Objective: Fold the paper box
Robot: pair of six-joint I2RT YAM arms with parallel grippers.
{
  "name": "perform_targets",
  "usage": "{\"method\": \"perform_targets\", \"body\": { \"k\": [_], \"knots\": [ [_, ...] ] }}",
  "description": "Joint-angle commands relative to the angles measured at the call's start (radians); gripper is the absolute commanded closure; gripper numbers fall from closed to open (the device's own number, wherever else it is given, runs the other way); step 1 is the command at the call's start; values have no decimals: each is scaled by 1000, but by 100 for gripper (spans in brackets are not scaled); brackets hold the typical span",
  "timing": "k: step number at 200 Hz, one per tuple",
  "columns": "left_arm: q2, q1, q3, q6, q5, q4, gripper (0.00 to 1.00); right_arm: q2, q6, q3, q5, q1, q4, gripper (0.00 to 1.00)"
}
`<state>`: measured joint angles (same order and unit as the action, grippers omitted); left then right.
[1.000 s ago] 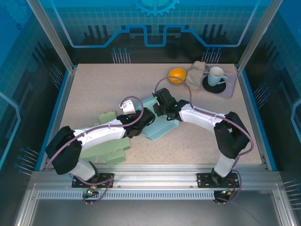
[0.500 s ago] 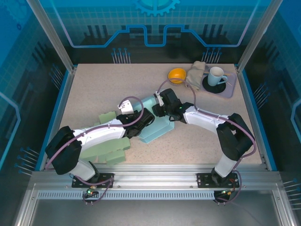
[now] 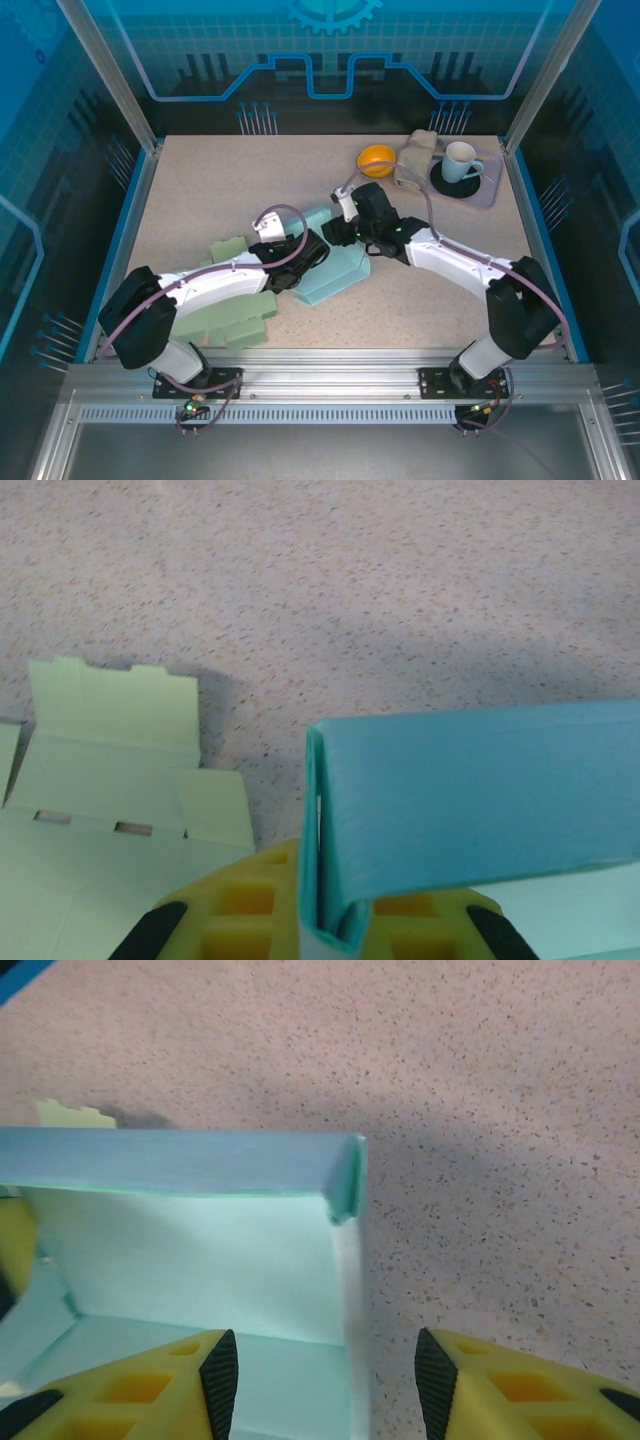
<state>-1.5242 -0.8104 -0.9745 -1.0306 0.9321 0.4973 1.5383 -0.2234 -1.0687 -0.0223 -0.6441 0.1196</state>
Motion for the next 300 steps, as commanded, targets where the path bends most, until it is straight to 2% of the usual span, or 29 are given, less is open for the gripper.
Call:
{"method": "perform_targets", "body": {
  "k": [1, 28, 44, 72, 100, 126, 182, 245, 278, 300],
  "knots": [
    [8, 10, 32, 155, 31, -174, 100, -85, 5, 9, -3, 28, 89, 47],
    [19, 26, 184, 488, -119, -673, 100, -174, -34, -13, -41, 82, 211, 47],
    [-11, 30, 246, 636, -164, -927, 100, -224, -70, -25, -53, 124, 263, 47],
    [-120, 33, 259, 810, -239, -1192, 100, -270, -138, -26, -33, 200, 324, 46],
    [-209, 33, 266, 881, -314, -1387, 100, -256, -146, 3, 7, 224, 313, 46],
    [-279, 26, 265, 930, -352, -1488, 100, -250, -148, 51, 13, 235, 271, 46],
    [-362, -42, 271, 1086, -292, -1604, 100, -271, -168, 182, 10, 265, 218, 47],
    [-399, -73, 293, 1031, -225, -1572, 100, -323, -218, 304, 10, 284, 224, 49],
    [-426, -87, 295, 1026, -213, -1595, 100, -344, -242, 363, 31, 285, 190, 56],
    [-443, -92, 293, 1024, -215, -1609, 100, -345, -251, 389, 44, 288, 167, 56]
  ]
}}
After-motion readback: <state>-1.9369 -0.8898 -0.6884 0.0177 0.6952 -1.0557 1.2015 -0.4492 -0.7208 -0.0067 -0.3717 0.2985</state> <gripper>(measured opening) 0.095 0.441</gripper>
